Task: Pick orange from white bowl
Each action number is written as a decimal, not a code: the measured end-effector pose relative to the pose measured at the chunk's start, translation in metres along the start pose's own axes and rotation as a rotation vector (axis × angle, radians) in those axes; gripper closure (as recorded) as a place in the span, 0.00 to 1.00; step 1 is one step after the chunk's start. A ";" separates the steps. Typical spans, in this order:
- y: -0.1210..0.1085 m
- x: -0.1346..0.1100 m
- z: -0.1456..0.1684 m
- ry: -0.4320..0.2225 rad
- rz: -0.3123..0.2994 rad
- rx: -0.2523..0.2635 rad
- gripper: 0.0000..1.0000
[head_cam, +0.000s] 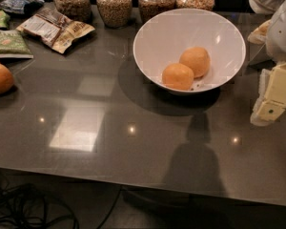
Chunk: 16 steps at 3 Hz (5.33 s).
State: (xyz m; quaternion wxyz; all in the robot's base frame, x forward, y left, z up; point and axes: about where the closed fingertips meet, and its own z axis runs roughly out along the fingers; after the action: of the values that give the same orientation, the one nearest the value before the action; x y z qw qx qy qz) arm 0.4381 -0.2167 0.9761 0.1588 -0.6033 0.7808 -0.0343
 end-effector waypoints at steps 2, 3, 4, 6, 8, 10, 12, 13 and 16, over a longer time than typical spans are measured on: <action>-0.009 -0.004 -0.001 0.001 -0.045 0.052 0.00; -0.035 -0.023 0.001 -0.009 -0.176 0.122 0.00; -0.065 -0.049 0.009 -0.034 -0.340 0.157 0.00; -0.093 -0.085 0.022 -0.064 -0.576 0.147 0.00; -0.101 -0.089 0.026 -0.024 -0.629 0.169 0.00; -0.141 -0.100 0.060 0.117 -0.834 0.152 0.19; -0.170 -0.088 0.097 0.116 -0.876 0.114 0.40; -0.175 -0.075 0.115 0.125 -0.867 0.073 0.32; -0.178 -0.052 0.161 0.146 -0.842 -0.039 0.32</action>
Offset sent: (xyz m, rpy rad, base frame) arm 0.0206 0.0012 0.0053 -0.0606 -0.1134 0.0768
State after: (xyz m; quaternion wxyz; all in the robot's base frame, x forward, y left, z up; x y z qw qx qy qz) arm 0.6617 -0.1926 0.8782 0.0639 -0.8682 0.4762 -0.1242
